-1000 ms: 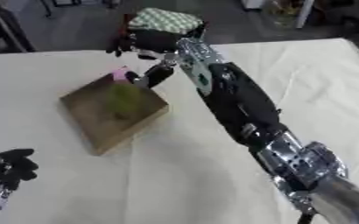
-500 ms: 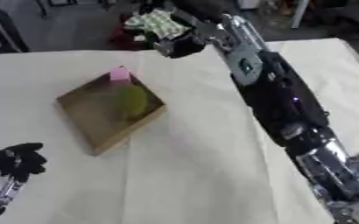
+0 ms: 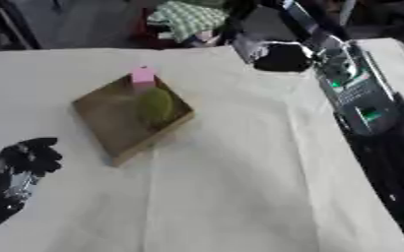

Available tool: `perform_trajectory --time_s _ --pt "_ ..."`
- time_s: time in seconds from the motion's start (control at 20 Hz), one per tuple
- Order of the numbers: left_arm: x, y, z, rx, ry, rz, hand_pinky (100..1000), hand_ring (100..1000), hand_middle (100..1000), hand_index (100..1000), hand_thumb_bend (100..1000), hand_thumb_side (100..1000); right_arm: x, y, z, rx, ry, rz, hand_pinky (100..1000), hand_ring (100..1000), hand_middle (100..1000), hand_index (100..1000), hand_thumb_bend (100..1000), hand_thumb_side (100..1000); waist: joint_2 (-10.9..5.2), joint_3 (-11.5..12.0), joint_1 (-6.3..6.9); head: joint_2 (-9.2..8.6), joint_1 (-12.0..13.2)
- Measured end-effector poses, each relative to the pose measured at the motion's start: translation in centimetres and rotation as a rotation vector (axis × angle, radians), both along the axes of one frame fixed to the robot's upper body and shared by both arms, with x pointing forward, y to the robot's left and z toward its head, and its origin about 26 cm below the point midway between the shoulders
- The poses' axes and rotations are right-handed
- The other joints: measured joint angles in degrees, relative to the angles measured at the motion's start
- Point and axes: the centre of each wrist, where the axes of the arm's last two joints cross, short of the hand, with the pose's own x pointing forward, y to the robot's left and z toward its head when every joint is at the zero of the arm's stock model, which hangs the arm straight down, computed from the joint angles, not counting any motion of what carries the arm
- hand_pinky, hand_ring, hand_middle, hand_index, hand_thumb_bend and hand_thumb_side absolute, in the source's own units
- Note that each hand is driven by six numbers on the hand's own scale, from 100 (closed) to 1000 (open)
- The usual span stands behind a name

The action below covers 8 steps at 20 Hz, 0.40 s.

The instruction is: Pick up objects on the table and place them in the box.

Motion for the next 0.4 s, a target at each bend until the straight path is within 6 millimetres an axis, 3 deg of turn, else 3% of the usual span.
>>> perform_trajectory --time_s 0.35,0.4 --pt "-0.2 0.5 -0.5 -0.027 0.011 0.059 623 605 599 839 100 754 -2.2 -1.0 -5.3 0.23 0.193 0.01 597 603 604 867 100 549 -0.7 -2.5 -0.86 1.69 2.2" --pt "-0.2 0.5 -0.5 -0.032 0.01 0.065 623 605 599 838 100 755 -2.4 -1.1 -5.9 0.253 0.208 0.0 596 598 600 859 100 455 -0.72 -2.7 -0.89 1.7 2.3"
